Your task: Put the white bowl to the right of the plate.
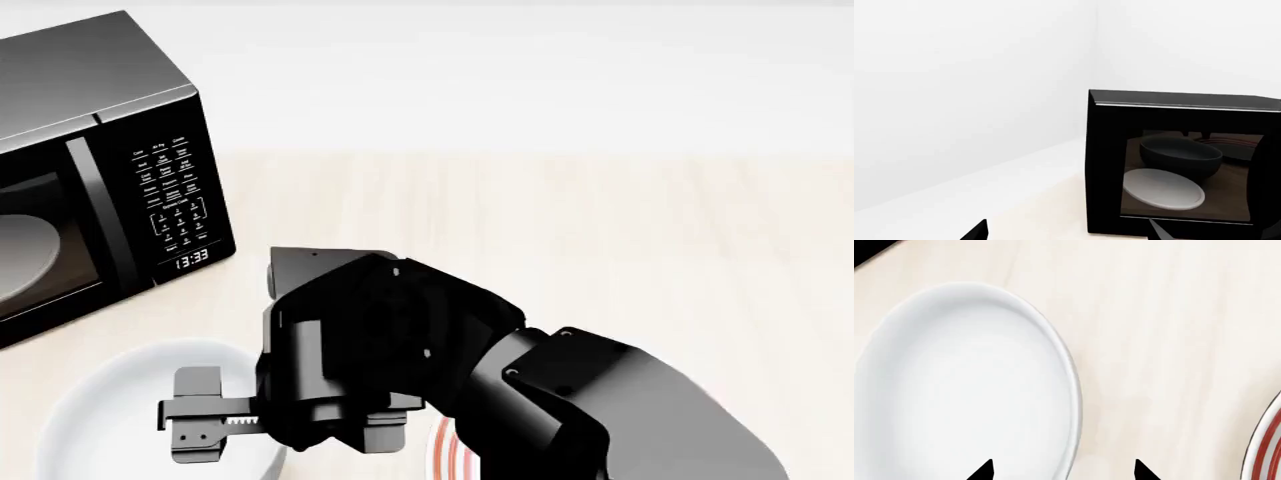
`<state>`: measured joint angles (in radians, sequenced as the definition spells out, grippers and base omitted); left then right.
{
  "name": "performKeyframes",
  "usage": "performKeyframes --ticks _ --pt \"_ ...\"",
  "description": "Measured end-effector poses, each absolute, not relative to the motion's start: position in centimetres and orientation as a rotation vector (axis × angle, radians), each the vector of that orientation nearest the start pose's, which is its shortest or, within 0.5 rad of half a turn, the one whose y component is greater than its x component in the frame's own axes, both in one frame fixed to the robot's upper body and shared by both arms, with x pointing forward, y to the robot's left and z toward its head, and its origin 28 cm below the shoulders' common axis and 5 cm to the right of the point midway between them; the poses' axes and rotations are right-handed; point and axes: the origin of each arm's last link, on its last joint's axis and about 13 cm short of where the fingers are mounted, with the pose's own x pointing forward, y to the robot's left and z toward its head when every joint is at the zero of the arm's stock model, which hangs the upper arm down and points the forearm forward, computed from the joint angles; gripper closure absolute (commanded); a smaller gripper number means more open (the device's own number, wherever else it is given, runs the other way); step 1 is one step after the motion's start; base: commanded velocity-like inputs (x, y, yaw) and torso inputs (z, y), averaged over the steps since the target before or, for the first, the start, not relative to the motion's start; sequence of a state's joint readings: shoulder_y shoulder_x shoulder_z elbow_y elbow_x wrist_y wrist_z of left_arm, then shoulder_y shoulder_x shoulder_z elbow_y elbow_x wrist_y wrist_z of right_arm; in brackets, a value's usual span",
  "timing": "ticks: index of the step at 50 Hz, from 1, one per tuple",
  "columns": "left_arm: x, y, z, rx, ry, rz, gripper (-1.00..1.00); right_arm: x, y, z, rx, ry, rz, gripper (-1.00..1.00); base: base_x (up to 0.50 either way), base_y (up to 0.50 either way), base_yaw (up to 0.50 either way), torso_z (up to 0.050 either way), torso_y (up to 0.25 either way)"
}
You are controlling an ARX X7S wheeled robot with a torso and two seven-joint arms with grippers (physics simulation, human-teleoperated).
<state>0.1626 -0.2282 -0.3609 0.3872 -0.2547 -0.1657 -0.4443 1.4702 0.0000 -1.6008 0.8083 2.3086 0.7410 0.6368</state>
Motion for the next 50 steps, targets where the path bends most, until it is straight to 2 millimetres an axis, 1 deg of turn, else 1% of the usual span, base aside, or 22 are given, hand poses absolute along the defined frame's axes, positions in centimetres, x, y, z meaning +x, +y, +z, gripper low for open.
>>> performKeyframes --ticks 17,37,50 --pt "16.6 31.2 7.5 0.017 -0.143 0.688 -1.00 33.7 3.7 17.7 0.089 1.120 0.355 -1.00 0.00 0.00 0.00 0.000 0.000" --pt "16.6 31.0 7.5 0.023 -0.146 0.672 -1.00 33.7 3.7 16.5 0.152 1.115 0.399 -1.00 0.00 0.00 0.00 0.000 0.000" --pt "16.5 30.9 7.6 0.028 -0.150 0.664 -1.00 33.8 3.3 15.5 0.176 1.130 0.402 -1.00 0.00 0.00 0.00 0.000 0.000"
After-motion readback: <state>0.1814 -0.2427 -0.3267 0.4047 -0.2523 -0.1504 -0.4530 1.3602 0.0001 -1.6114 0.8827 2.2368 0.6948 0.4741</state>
